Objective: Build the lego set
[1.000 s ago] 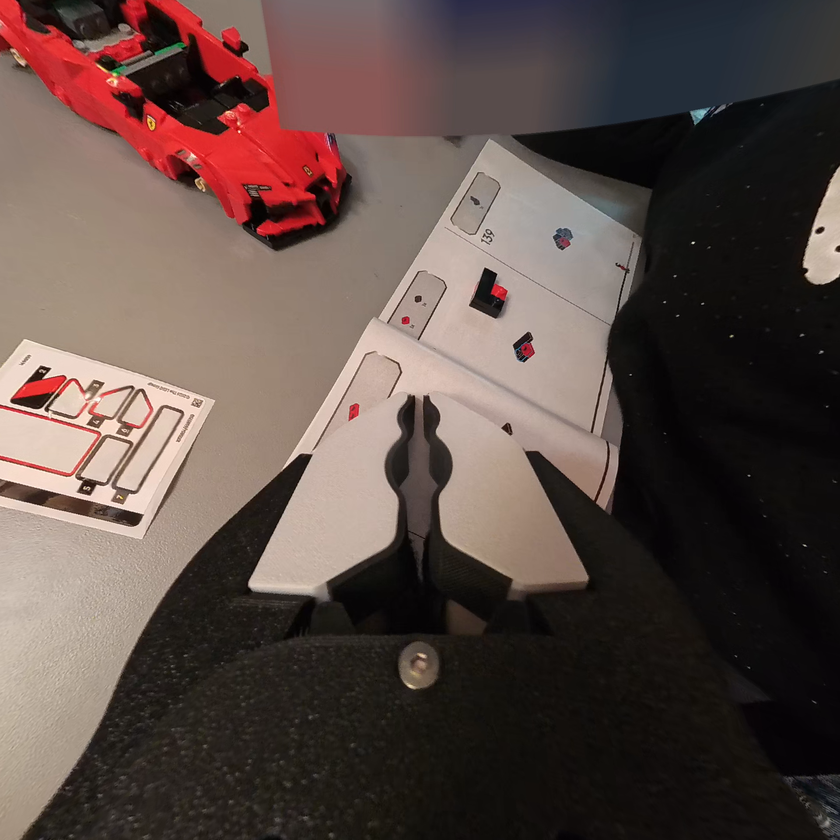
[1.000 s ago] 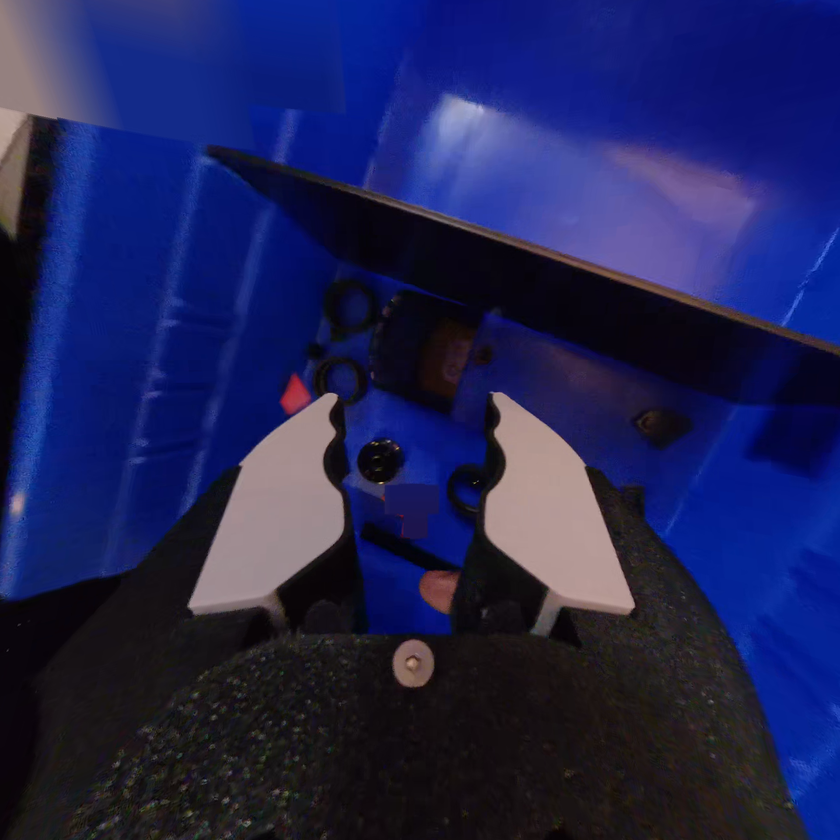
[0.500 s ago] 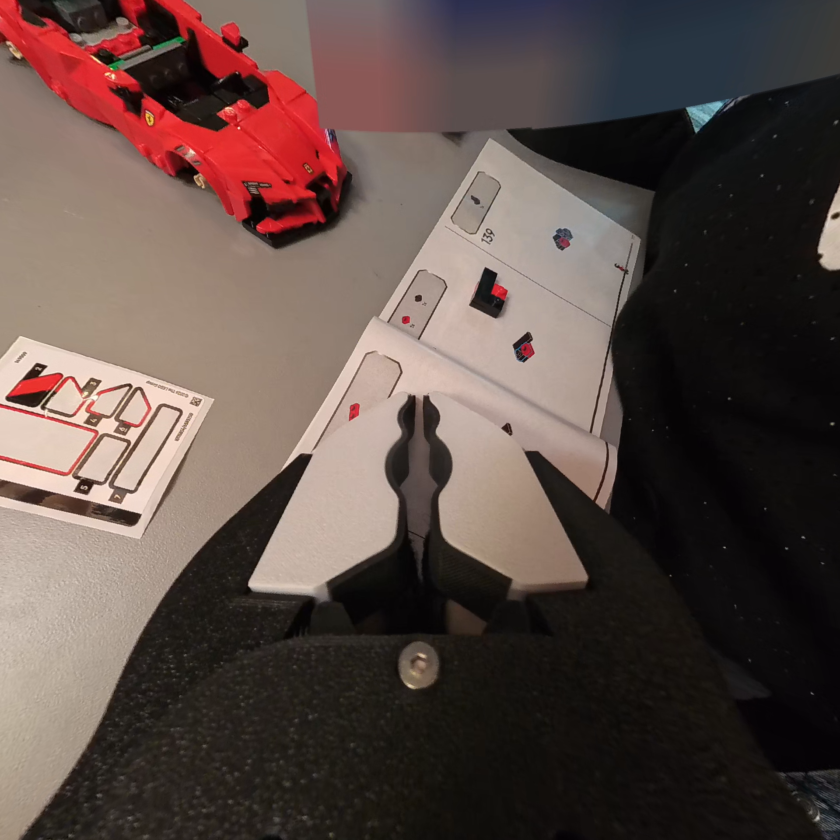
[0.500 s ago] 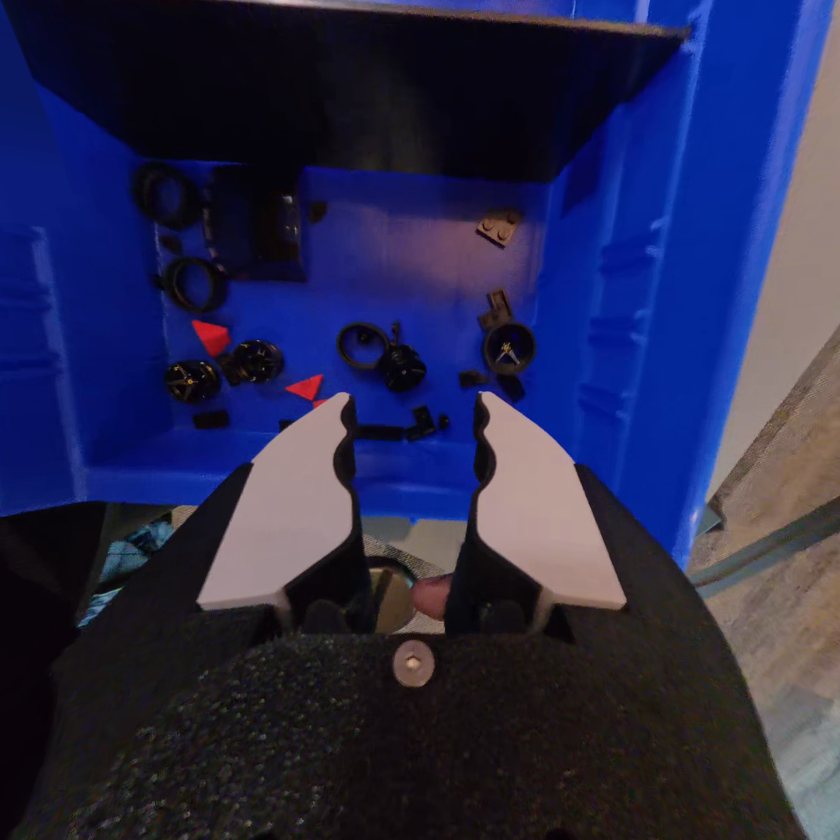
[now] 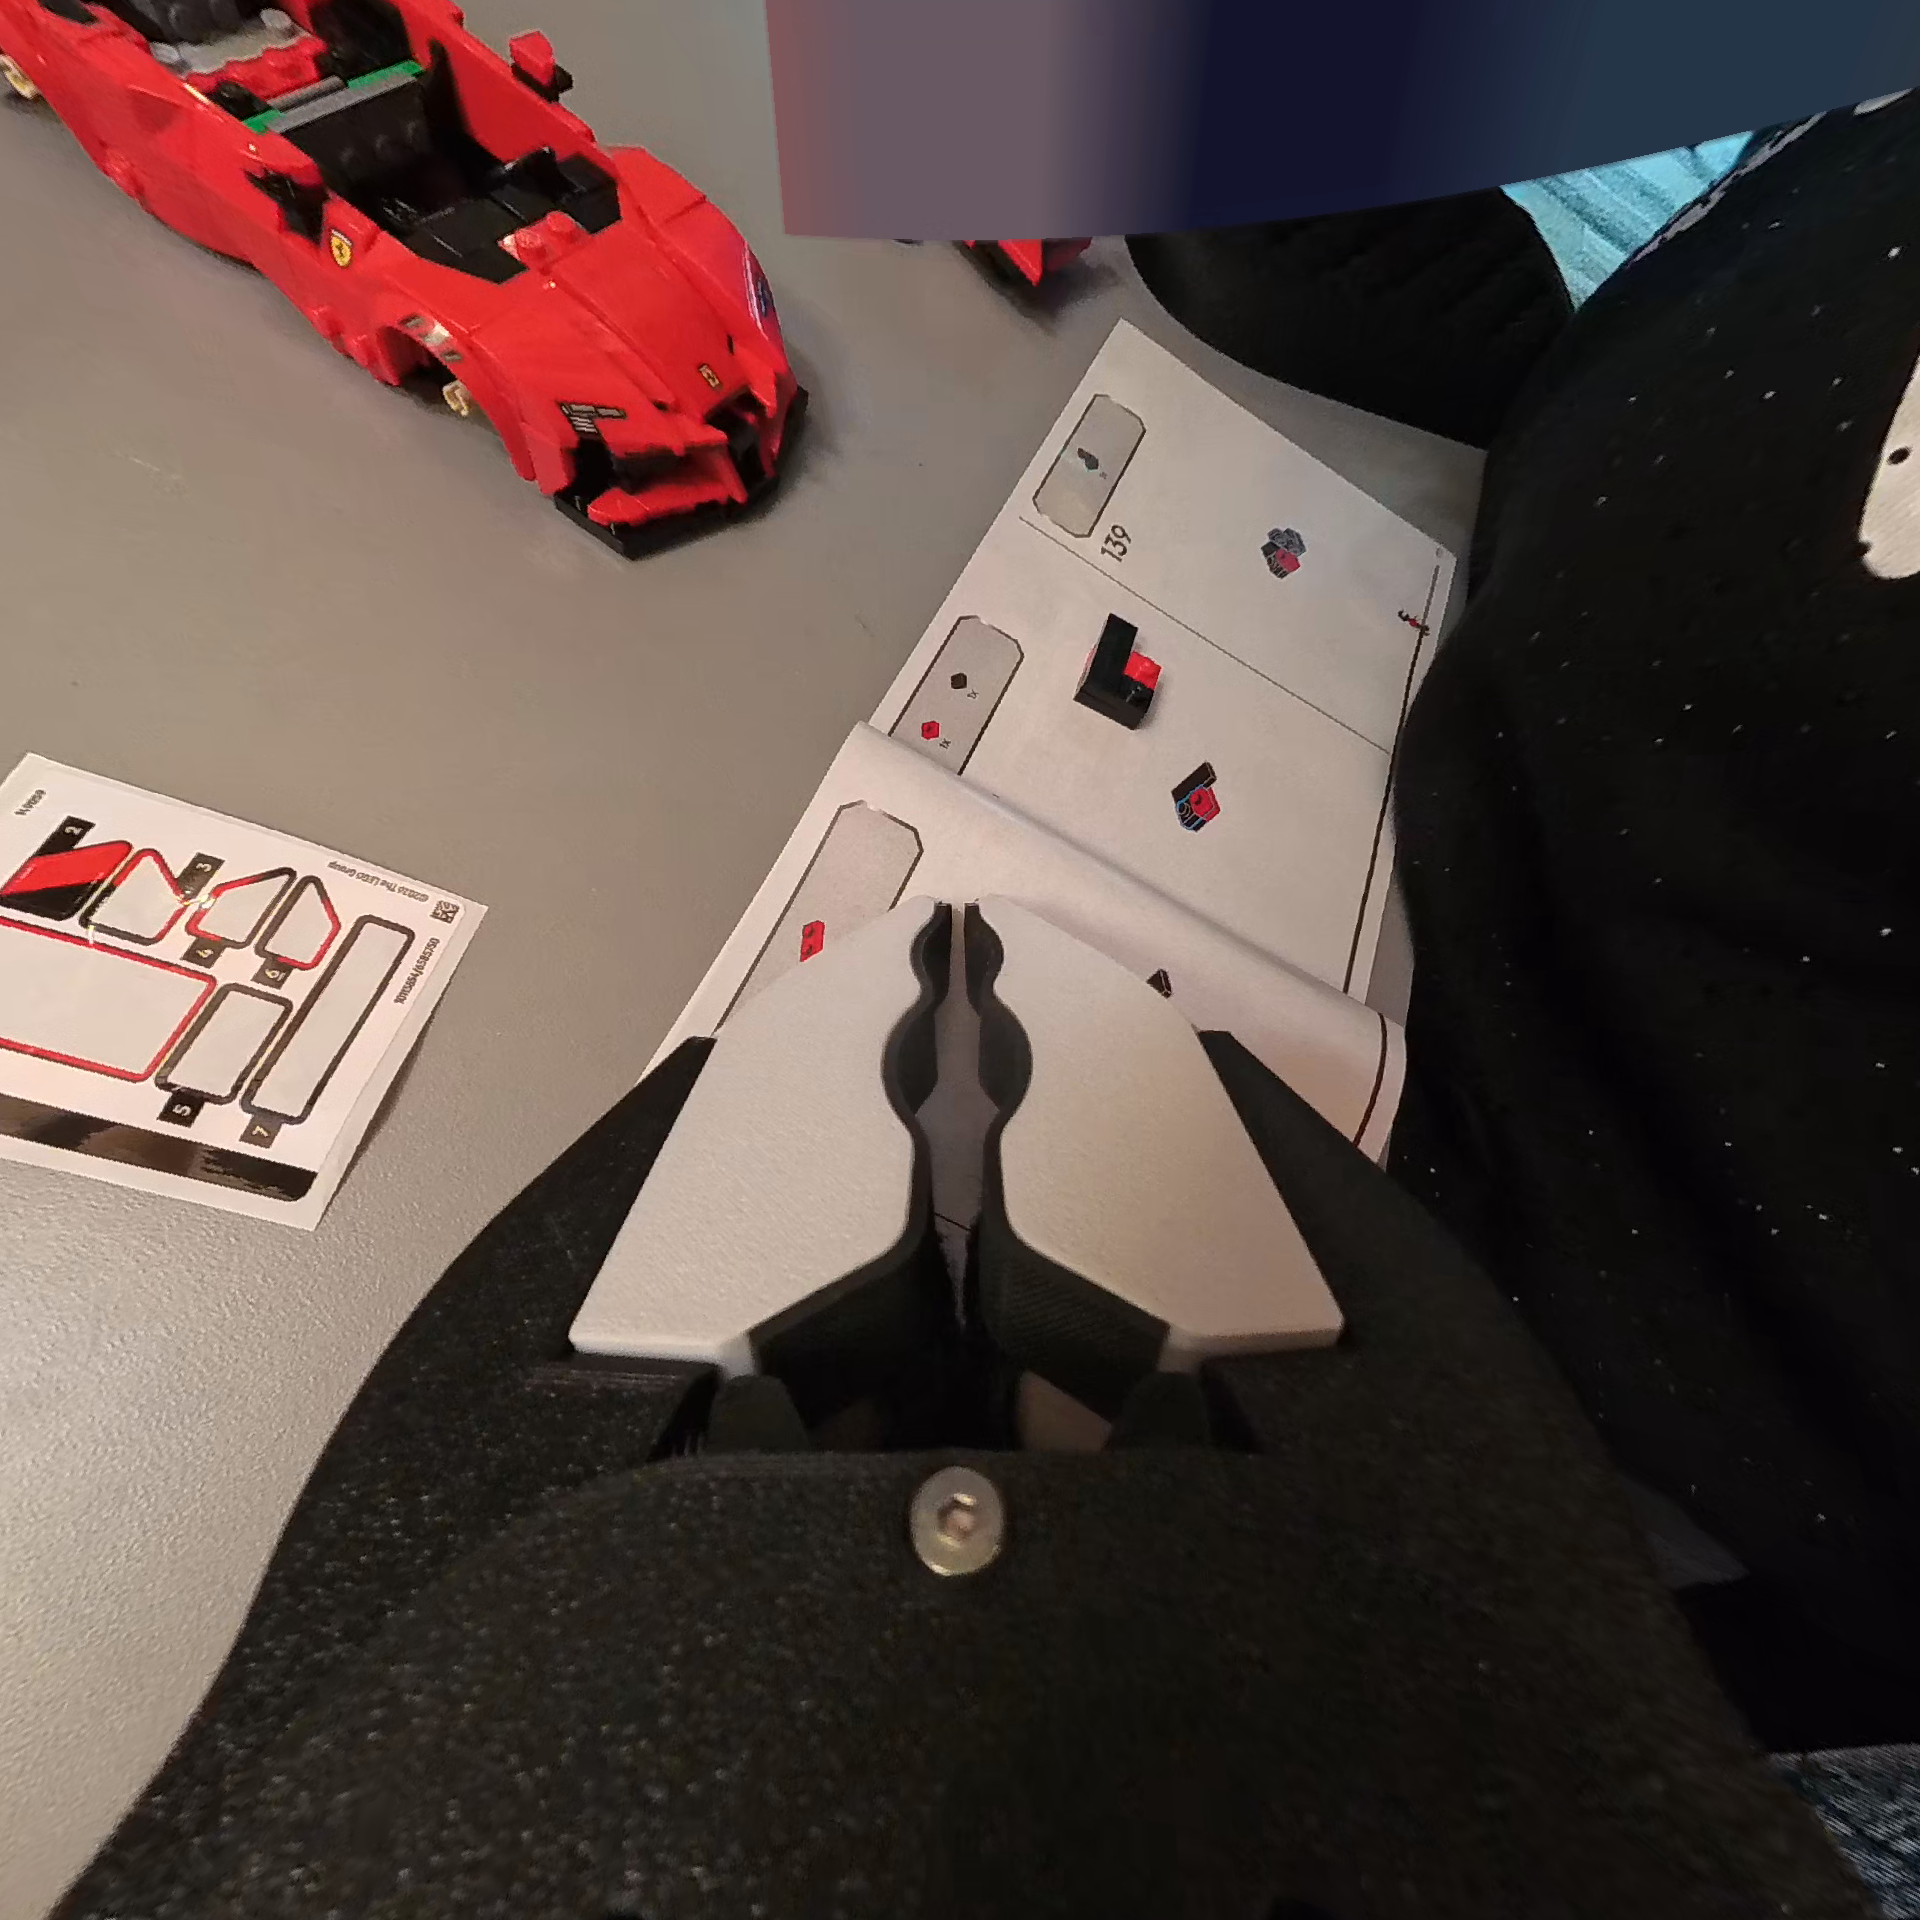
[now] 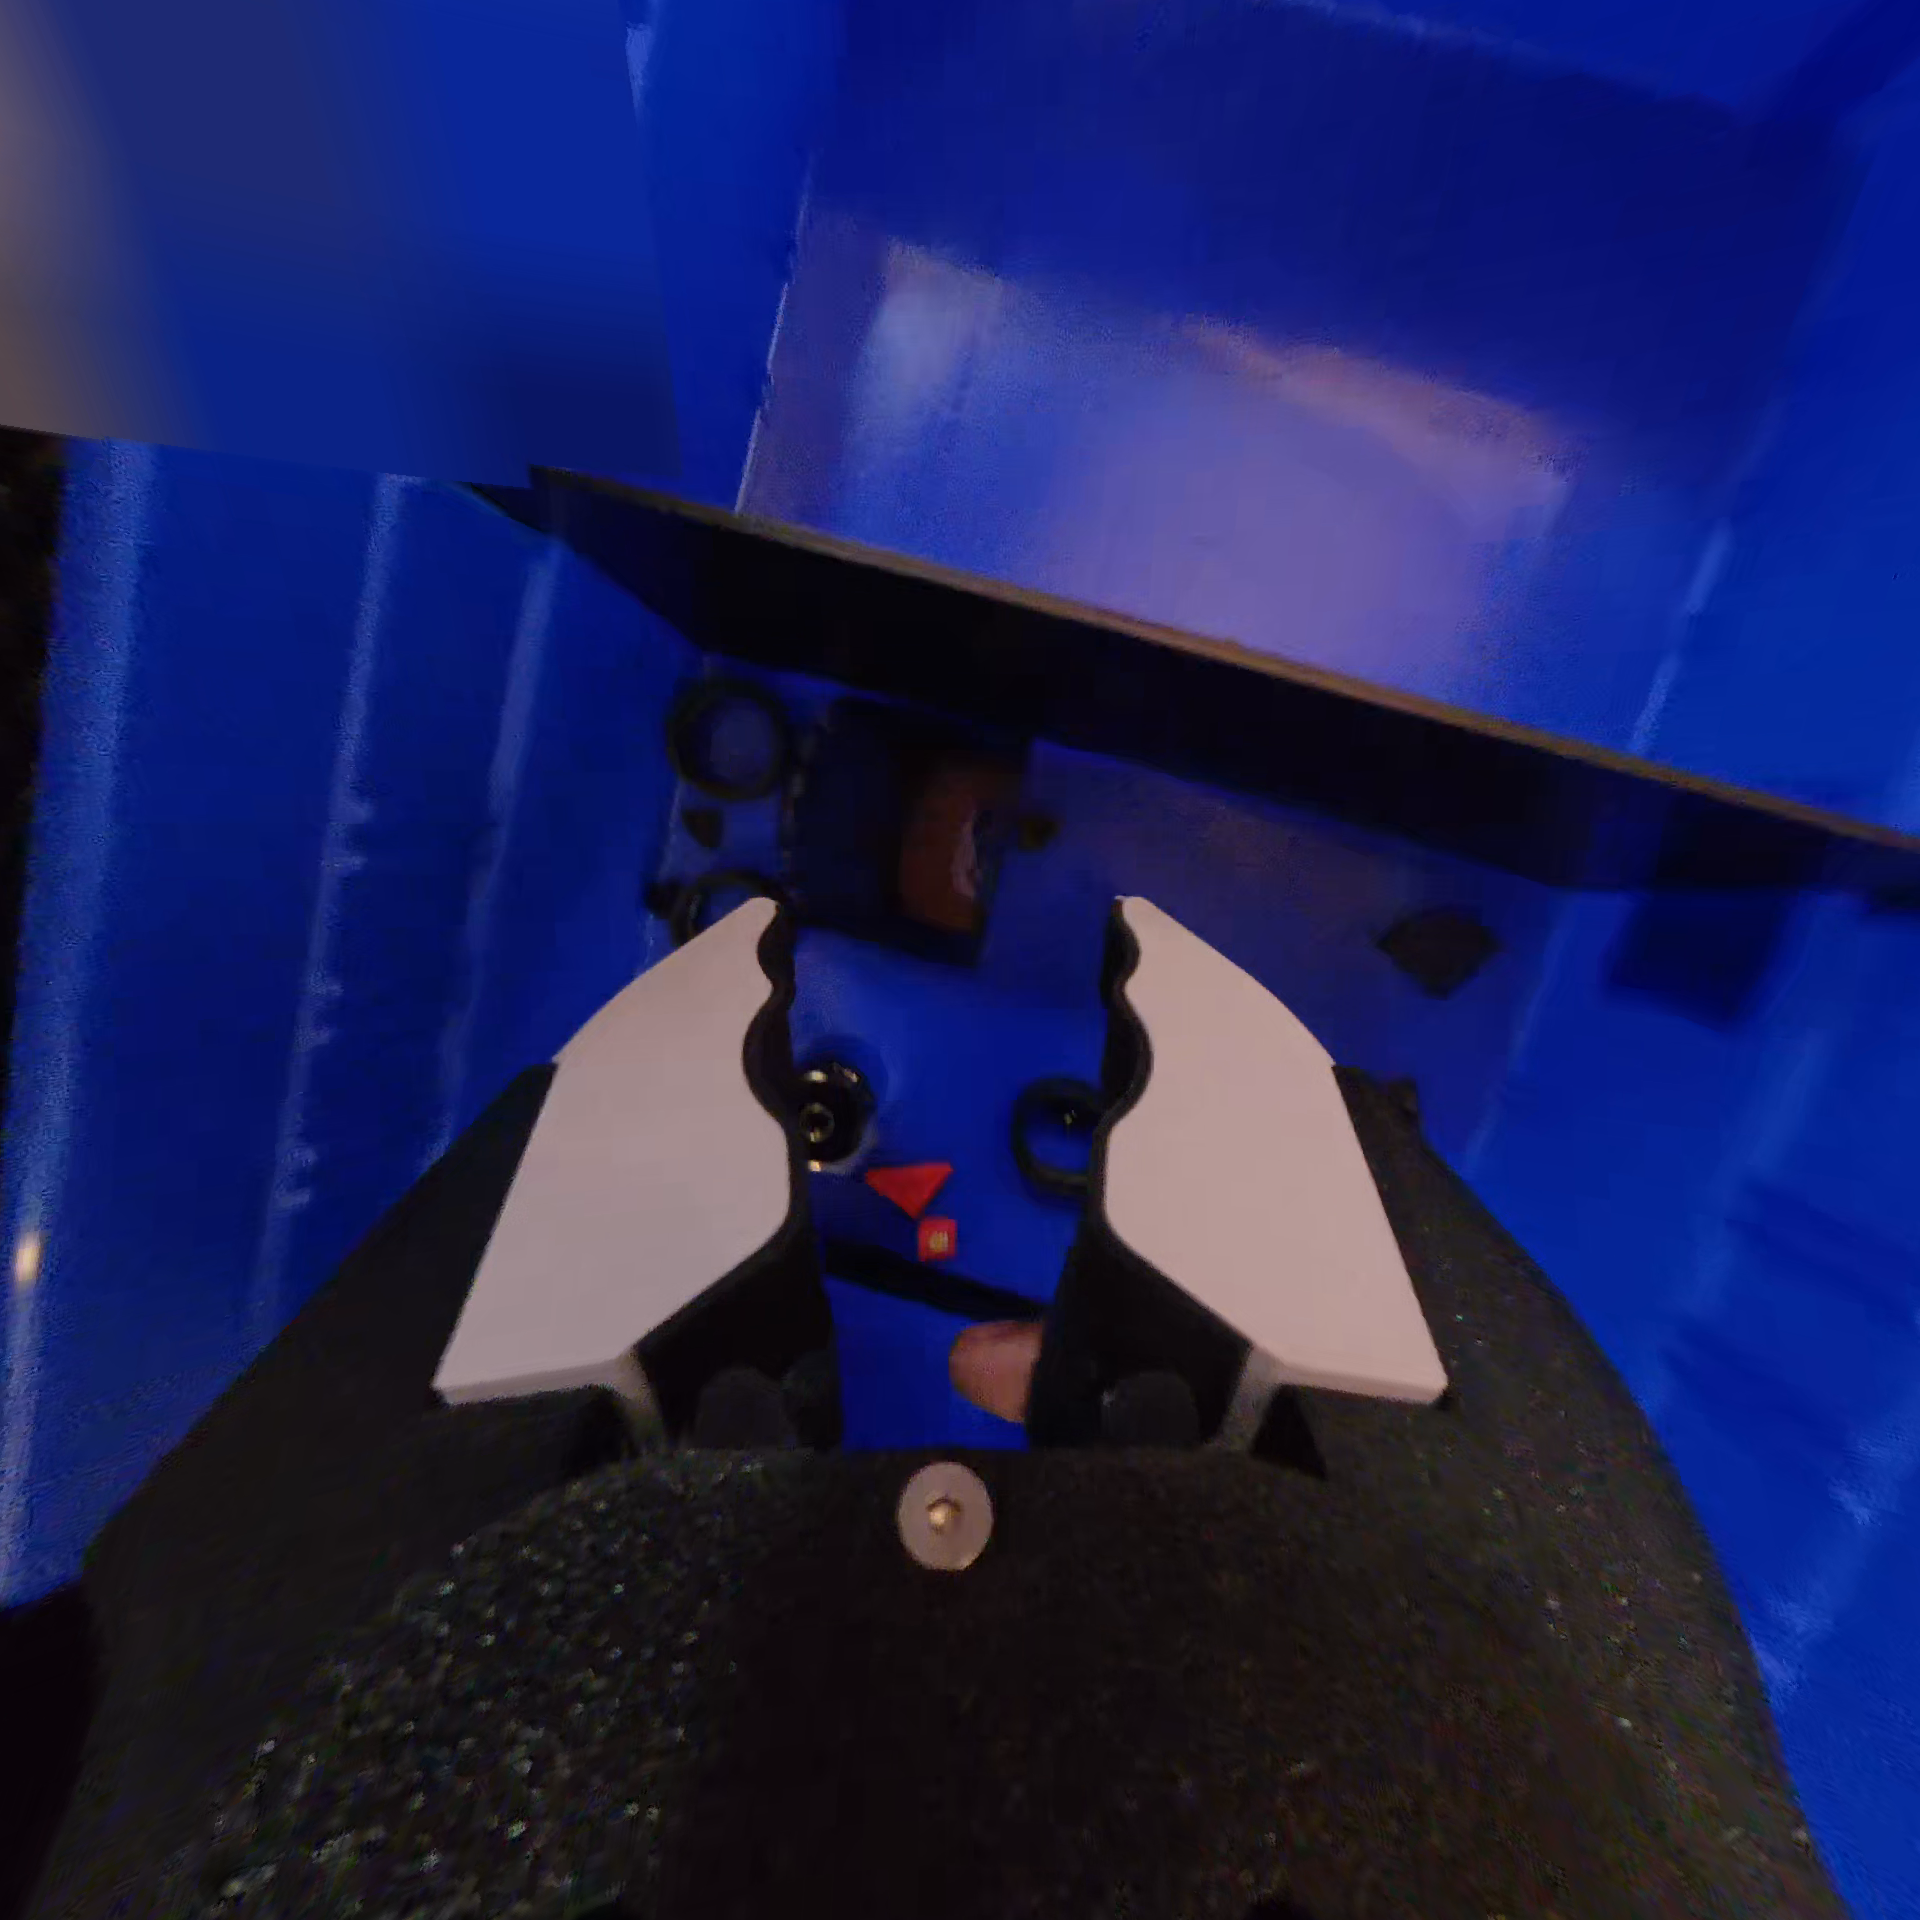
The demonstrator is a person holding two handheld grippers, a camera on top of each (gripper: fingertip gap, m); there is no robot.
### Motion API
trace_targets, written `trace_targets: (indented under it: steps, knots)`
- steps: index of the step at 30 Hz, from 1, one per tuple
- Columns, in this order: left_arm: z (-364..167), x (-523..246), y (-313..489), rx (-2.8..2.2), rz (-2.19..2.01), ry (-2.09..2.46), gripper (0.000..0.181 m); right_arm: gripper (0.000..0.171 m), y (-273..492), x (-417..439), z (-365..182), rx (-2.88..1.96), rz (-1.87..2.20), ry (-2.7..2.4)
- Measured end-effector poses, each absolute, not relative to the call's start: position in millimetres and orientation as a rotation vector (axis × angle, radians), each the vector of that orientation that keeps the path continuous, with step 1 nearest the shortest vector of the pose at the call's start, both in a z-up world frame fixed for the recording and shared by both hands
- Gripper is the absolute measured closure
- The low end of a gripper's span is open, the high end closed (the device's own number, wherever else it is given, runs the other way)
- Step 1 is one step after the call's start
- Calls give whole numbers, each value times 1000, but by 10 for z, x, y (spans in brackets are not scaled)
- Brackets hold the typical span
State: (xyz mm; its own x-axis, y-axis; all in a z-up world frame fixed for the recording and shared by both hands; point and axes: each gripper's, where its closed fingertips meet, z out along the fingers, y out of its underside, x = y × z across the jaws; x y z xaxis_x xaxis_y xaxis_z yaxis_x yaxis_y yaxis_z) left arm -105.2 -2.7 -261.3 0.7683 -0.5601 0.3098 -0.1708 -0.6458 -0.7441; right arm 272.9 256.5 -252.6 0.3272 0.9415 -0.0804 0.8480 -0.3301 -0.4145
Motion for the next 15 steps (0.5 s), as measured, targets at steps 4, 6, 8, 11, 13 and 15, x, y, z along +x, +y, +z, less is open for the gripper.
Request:
trace_targets:
  steps: [4, 6, 8, 11, 13, 15]
  knots:
    - [-2613, -1055, -25, -2231, -688, 538, 179, 136, 2522, 2616, -2729, -2376, 477, -1623]
    - [-2612, -1056, -25, -2231, -689, 538, 179, 143, 2503, 2666, -2675, -2366, 483, -1640]
    - [-2612, -1056, -25, -2231, -690, 538, 179, 153, 2574, 2768, -2529, -2320, 467, -1580]
    - [-2613, -1056, -25, -2233, -700, 533, 179, 165, 2804, 3024, -2286, -2296, 395, -1383]
    - [-2612, -1055, -25, -2235, -712, 529, 179, 165, 2899, 3121, -2247, -2271, 384, -1338]
    - [-2611, -1055, -25, -2235, -721, 525, 179, 165, 3007, 3187, -2283, -2281, 347, -1290]
